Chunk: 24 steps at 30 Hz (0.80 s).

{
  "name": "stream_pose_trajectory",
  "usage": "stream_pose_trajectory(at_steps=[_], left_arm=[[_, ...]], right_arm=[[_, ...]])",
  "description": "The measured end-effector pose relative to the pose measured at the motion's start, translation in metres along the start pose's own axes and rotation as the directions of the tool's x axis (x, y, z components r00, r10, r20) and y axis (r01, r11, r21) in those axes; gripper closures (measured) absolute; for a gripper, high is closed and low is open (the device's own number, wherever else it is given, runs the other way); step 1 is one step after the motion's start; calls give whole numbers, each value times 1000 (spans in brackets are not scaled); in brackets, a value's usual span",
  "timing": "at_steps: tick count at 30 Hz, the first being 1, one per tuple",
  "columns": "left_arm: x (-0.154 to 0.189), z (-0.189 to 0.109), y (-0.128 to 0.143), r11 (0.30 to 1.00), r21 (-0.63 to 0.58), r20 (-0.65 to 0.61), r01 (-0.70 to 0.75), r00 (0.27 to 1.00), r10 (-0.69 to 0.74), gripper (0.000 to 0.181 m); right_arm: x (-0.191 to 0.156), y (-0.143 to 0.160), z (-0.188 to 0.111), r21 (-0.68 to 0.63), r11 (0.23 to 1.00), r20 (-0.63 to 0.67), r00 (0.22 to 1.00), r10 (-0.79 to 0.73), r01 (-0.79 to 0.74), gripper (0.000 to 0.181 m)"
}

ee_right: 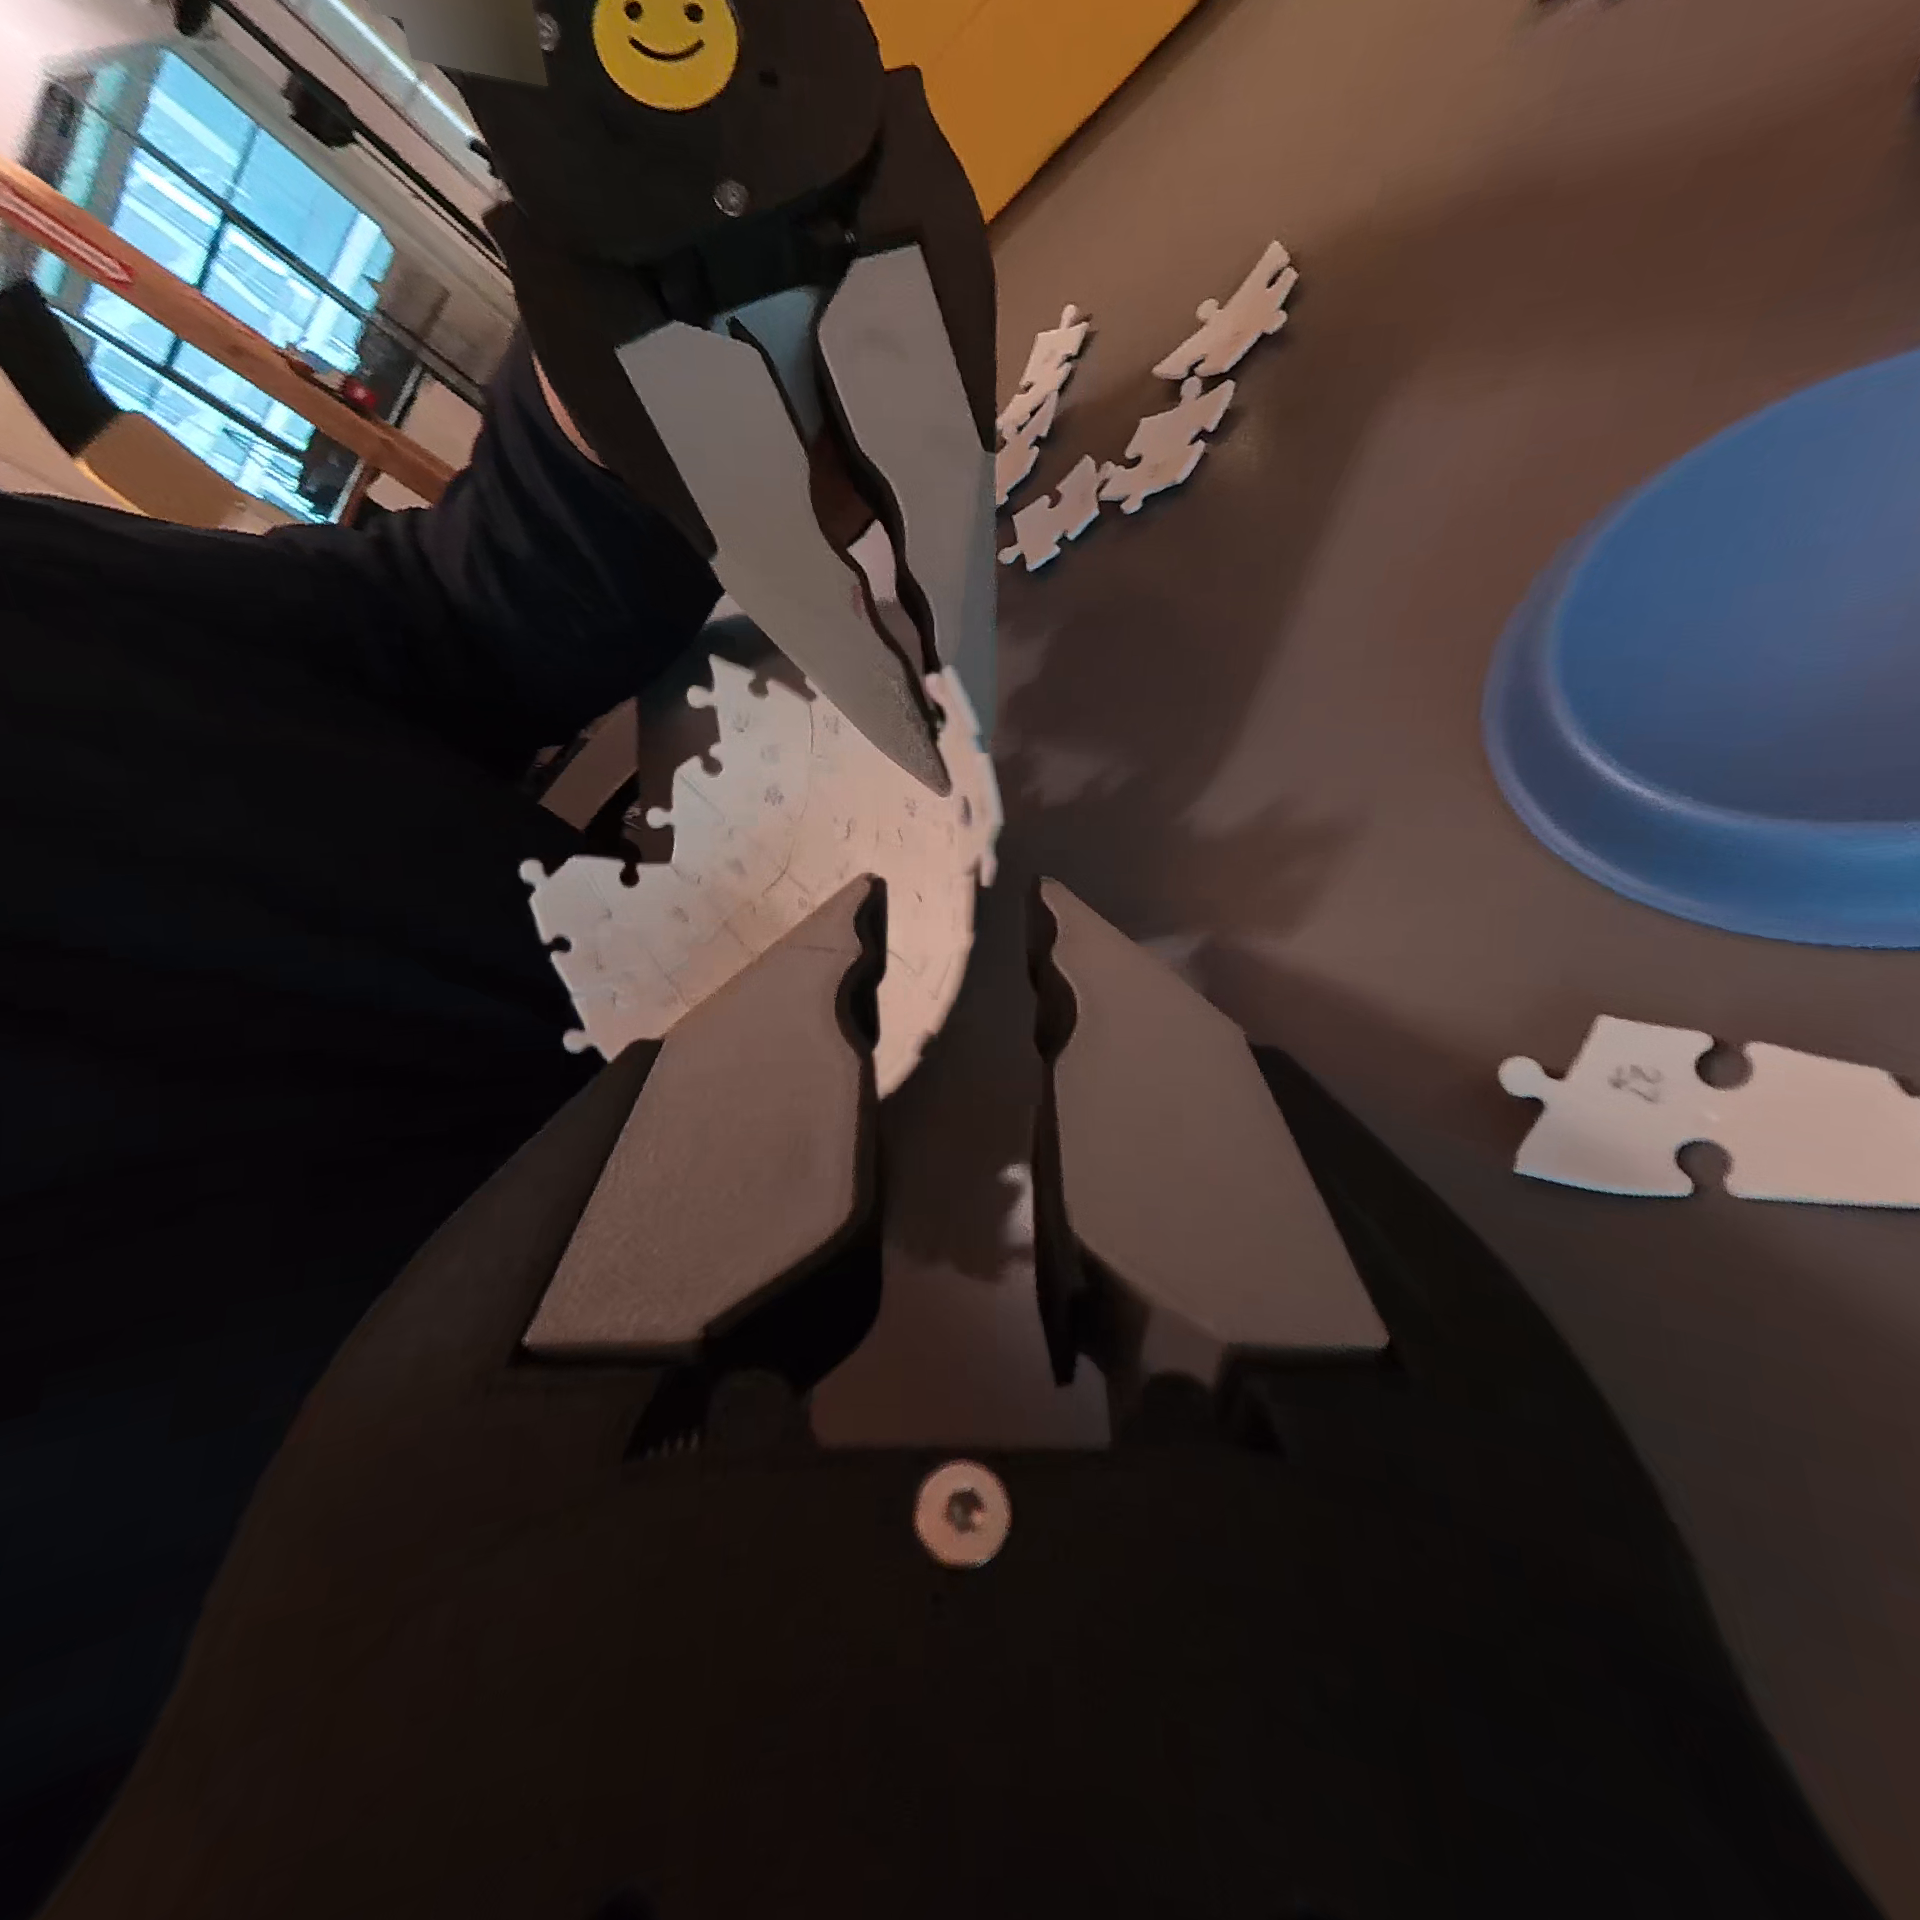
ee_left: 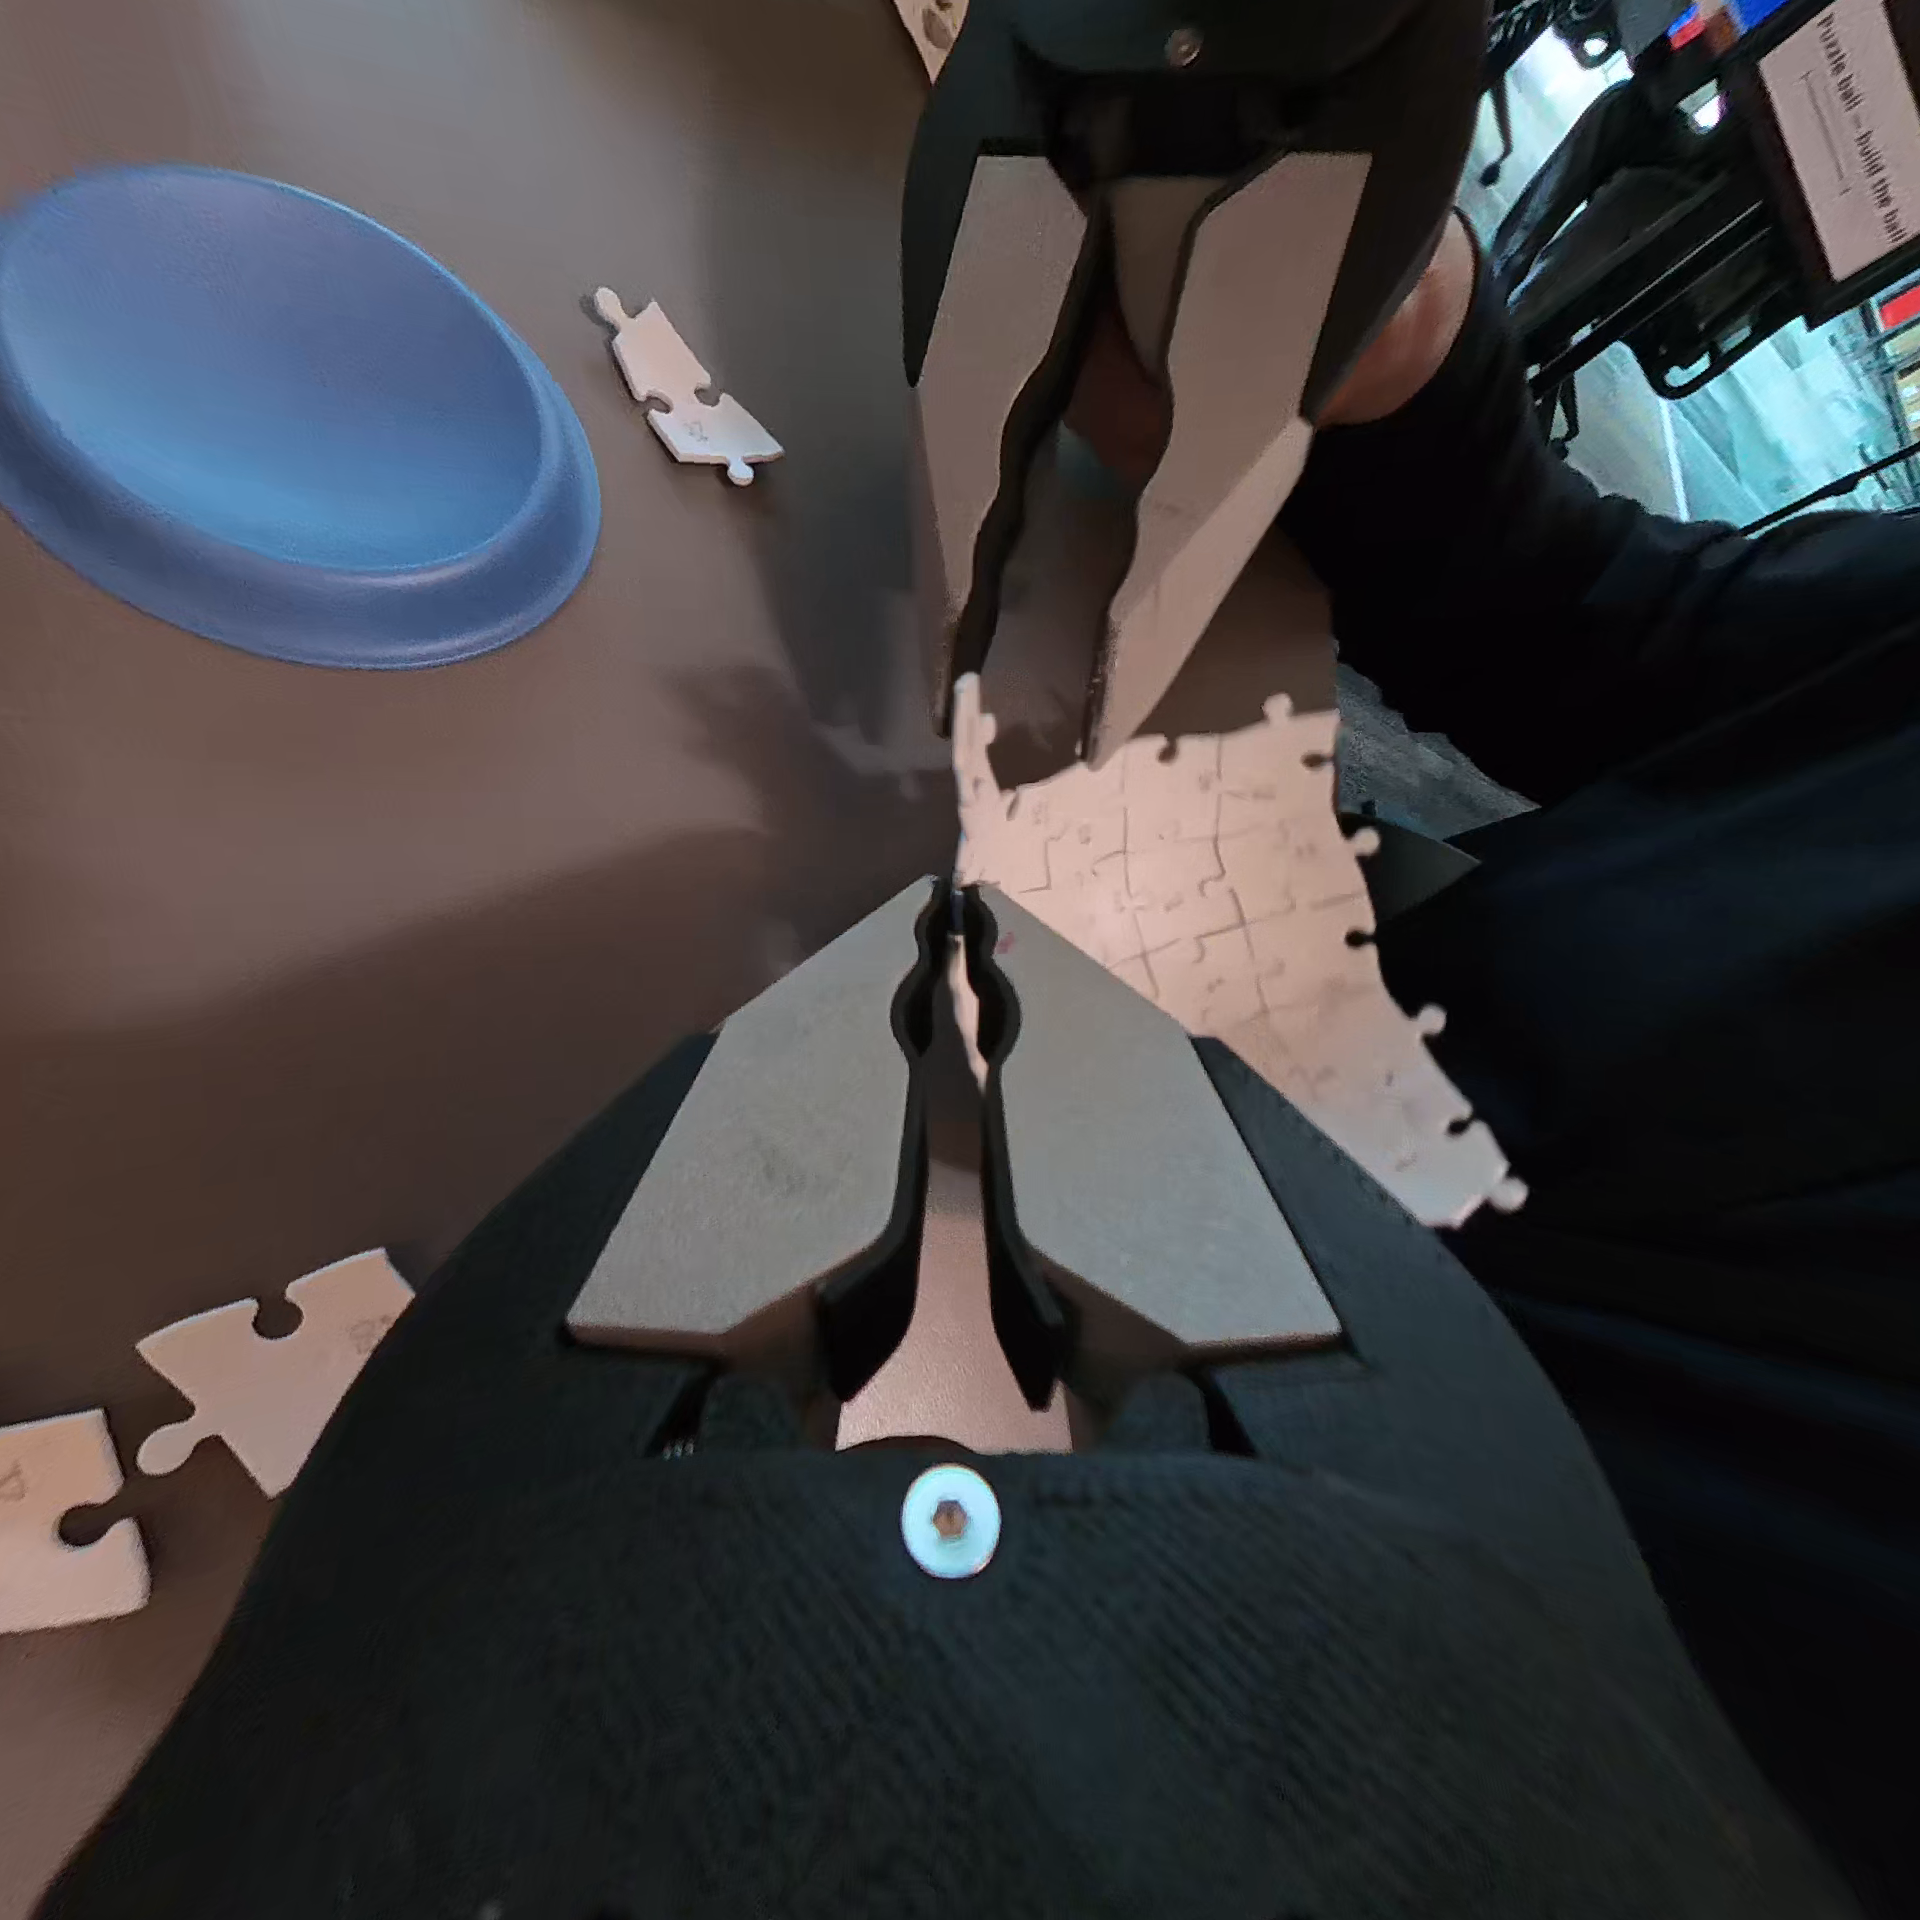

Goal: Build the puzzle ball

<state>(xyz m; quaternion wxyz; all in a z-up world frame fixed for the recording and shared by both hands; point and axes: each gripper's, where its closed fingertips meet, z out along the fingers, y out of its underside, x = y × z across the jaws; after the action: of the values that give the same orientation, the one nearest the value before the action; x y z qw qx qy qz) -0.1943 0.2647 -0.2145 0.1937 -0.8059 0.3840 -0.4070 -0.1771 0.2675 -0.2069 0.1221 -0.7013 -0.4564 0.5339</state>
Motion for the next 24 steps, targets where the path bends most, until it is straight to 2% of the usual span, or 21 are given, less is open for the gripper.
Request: stream_pose_trajectory(at_steps=[9,13,15,24], left_arm=[[4,5,-1,1000,-7,-5,-27,1000,27,181],[4,6,-1,1000,-2,-1,-15,1000,15,181],[4,5,0,1000,-2,6,-4,1000,4,181],[-3,6,8,1000,-23,53,21,998,-19,181]], right_arm=[[4,1,9,-40,999,5,1000,5,-5,166],[0,0,14,-38,999,24,1000,-1,2,175],[0,0,16,-38,999,5,1000,-19,19,180],[7,2,25,-62,995,-131,988,-88,80,181]])
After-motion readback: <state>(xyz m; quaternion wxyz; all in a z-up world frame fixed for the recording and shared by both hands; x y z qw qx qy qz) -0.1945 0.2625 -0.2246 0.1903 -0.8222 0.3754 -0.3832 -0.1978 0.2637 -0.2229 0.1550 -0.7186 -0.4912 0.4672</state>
